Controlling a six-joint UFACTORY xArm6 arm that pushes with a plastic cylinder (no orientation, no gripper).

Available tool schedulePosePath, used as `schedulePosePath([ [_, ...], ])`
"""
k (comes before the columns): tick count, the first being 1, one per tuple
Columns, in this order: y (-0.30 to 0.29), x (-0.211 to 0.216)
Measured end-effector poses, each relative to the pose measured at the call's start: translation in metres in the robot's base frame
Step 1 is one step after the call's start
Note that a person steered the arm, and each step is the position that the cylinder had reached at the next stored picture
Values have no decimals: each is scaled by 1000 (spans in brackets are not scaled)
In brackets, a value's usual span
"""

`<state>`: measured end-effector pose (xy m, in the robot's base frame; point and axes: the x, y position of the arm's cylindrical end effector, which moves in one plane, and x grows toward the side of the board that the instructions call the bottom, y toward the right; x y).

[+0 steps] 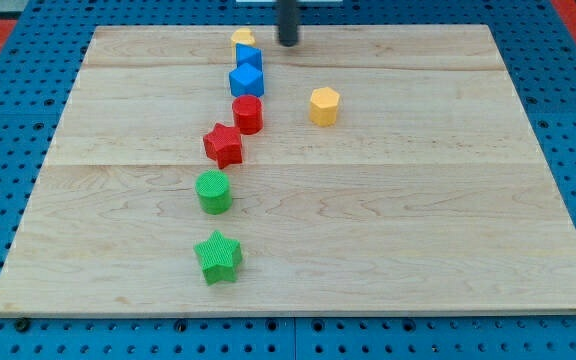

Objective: Slide yellow hexagon towards the red circle

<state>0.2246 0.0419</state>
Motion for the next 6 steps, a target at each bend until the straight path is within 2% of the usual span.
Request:
schedulePosePath([
  [1,82,72],
  [2,78,156],
  [3,38,183],
  [4,30,177],
  [5,66,162],
  [6,46,136],
])
